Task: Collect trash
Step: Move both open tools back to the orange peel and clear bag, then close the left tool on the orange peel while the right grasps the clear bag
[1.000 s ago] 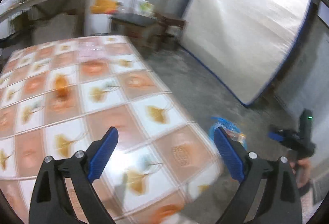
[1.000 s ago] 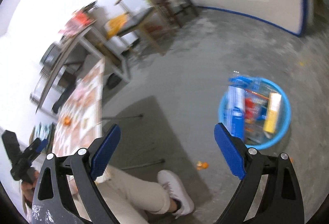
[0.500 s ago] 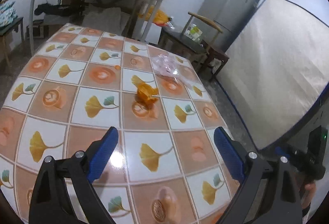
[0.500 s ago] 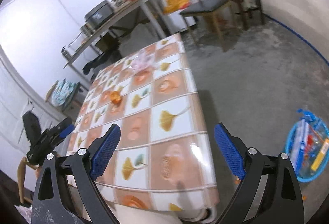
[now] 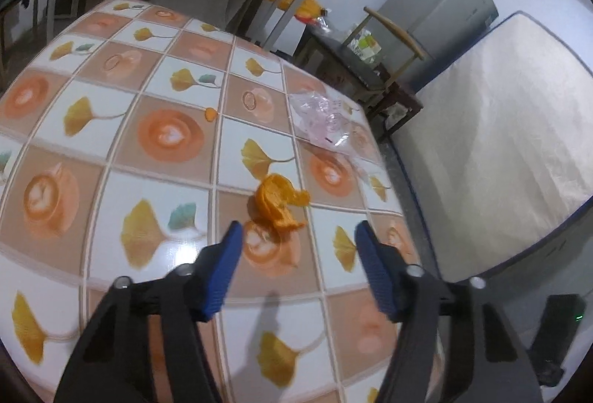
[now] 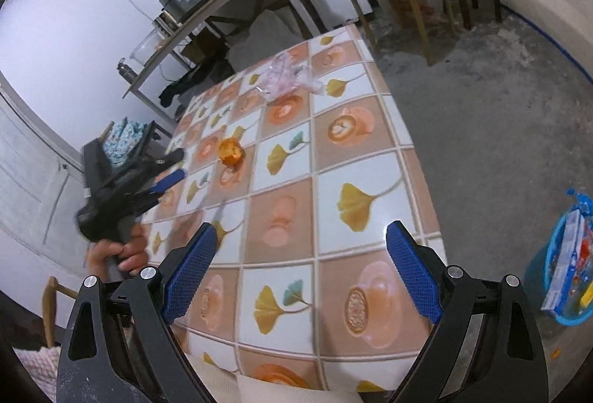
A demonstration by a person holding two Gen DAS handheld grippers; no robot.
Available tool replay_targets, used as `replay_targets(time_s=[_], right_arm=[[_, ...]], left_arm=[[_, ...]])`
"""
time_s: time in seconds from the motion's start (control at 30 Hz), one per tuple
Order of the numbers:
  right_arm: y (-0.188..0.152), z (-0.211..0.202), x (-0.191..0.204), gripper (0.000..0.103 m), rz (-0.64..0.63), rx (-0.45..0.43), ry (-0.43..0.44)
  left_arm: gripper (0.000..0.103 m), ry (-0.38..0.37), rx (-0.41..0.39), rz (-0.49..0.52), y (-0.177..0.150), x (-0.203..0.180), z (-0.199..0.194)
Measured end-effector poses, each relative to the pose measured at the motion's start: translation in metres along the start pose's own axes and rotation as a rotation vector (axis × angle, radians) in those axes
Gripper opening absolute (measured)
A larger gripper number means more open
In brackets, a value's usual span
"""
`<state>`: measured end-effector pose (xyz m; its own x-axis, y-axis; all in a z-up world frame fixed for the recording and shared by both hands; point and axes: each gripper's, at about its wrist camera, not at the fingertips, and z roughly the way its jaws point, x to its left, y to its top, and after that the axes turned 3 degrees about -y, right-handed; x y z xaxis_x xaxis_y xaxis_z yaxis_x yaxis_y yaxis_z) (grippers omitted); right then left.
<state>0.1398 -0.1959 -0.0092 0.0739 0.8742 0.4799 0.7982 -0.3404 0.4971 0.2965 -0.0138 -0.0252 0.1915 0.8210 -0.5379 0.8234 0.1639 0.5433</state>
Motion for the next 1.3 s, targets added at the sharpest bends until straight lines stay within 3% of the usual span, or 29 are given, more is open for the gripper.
replay_targets(time_s=[0.23,0.4,0.57,0.9,1.1,1.2,1.23,1.3], right_arm=[[0.073,0.023,0.030,0.088,-0.114,0.002,0.048],[0.134,0.075,0.041,0.088,-0.101,0.043,0.064],[0.185,0.139,0.048,0.088,-0.113,0.062,0.024],[0.218,0.248,0.046,0.085,-0.125,0.192,-0.075],[0.211,0.268,0.053,0.063,-0.195,0.228,-0.142],[0.208,0.267,0.057,0.044,-0.241,0.232,-0.176],[0.207,0.266,0.056,0.031,-0.245,0.237,-0.179],[0.204,0.261,0.054,0.017,-0.245,0.246,-0.191]], left_arm=[[0.038,0.053,0.061,0.048,0.015,0.003,0.037],[0.027,0.079,0.127,0.030,0.019,0.007,0.064],[0.021,0.108,0.160,0.077,0.019,0.005,0.077],[0.017,0.126,0.162,0.125,0.015,0.004,0.083],[0.008,0.110,0.163,0.091,0.017,0.008,0.084],[0.006,0.101,0.163,0.078,0.017,0.009,0.084],[0.006,0.100,0.162,0.076,0.017,0.009,0.083],[0.005,0.099,0.164,0.074,0.016,0.008,0.082]])
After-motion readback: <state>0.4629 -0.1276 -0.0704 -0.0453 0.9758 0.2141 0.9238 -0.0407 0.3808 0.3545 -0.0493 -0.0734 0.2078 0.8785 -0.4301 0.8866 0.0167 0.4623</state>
